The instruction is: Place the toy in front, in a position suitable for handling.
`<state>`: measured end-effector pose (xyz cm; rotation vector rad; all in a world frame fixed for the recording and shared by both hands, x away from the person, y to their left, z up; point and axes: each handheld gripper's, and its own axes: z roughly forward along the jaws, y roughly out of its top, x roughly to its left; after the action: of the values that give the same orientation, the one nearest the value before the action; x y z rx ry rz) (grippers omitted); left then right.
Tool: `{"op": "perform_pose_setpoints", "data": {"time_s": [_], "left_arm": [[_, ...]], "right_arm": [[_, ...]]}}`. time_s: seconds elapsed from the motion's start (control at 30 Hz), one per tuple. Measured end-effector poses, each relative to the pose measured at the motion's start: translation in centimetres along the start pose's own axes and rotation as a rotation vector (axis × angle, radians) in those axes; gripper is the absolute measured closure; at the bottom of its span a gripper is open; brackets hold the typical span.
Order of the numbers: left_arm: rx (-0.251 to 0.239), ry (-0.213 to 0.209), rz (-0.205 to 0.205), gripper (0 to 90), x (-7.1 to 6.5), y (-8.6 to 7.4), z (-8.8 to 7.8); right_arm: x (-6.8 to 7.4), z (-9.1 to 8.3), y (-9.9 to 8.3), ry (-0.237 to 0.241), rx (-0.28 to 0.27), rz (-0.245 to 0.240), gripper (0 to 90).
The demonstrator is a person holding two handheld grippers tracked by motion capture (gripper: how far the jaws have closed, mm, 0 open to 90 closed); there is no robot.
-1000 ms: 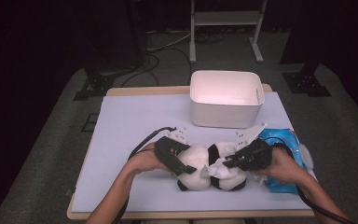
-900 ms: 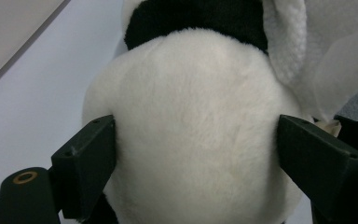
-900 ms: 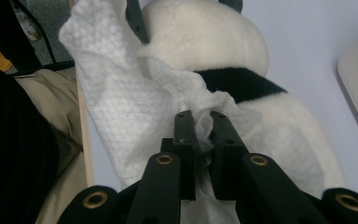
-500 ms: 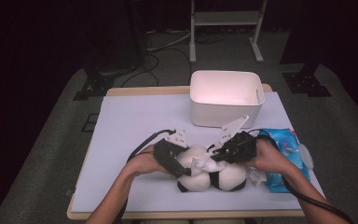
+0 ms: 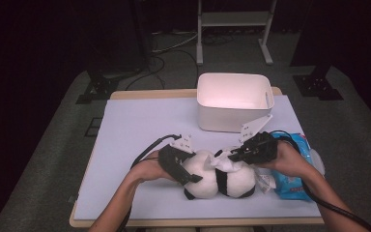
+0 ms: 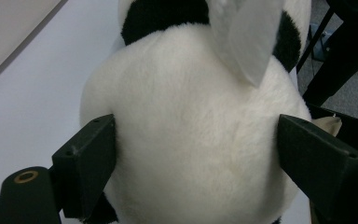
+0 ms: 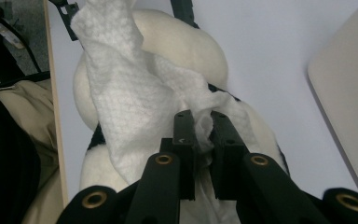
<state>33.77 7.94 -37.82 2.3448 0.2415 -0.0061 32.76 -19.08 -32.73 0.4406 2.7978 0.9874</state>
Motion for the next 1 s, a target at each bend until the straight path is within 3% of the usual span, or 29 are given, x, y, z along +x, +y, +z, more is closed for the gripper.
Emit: {"op": "perform_pose_setpoints", "data": {"time_s": [0.37,0.63,0.8,1.0], "left_arm": [[0.007,-0.007,0.000,14.1,-0.1,0.1,-0.1],[0.021,-0.014,-0.004,12.6,0.0,0.6,-0.5],[0.010,-0.039,-0.034,10.0,0.6,1.3,-0.7],[0.035,-0.050,-0.031,7.3,0.9,1.9,-0.2]], "right_arm": [[-0.3,-1.4,-1.8,-0.008,-0.019,0.043,81.2],[0.5,-1.0,-2.3,-0.008,-0.017,0.036,81.4],[0.7,-1.0,-2.5,-0.007,-0.017,0.033,81.5],[1.4,-1.1,-2.5,0.008,-0.021,0.027,81.5]]}}
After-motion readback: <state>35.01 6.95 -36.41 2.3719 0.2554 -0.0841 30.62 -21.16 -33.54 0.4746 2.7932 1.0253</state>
